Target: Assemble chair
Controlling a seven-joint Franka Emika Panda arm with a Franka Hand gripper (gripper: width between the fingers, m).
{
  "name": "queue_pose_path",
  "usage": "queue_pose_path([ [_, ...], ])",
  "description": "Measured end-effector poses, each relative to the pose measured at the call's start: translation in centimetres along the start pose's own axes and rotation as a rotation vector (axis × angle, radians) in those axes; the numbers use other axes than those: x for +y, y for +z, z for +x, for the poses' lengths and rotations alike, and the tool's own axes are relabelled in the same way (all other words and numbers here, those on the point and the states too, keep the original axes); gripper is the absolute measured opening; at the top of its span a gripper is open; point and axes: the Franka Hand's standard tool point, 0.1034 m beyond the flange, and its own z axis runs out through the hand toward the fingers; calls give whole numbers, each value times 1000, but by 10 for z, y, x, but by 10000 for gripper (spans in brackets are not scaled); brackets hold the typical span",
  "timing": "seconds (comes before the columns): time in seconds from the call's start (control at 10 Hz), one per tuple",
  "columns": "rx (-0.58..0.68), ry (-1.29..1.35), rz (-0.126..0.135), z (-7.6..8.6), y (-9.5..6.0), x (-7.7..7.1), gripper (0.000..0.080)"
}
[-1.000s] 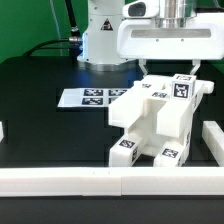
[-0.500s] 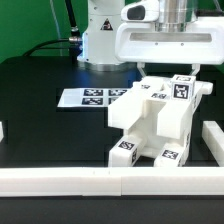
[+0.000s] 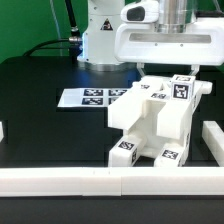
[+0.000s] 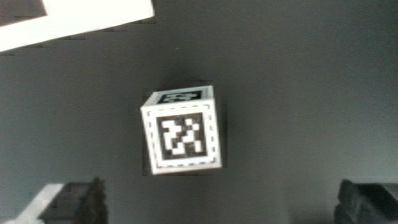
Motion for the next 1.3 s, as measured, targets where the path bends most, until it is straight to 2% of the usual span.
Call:
queue_pose_path([
  [0.3,8,-19,-8,-12,10,2,649],
  [0.8,7,-20,-11,-12,13,3,649],
  [1.2,-4,-43,-24,-6,26,14,649],
  [1.3,-4,-46,-24,-7,26,12,649],
])
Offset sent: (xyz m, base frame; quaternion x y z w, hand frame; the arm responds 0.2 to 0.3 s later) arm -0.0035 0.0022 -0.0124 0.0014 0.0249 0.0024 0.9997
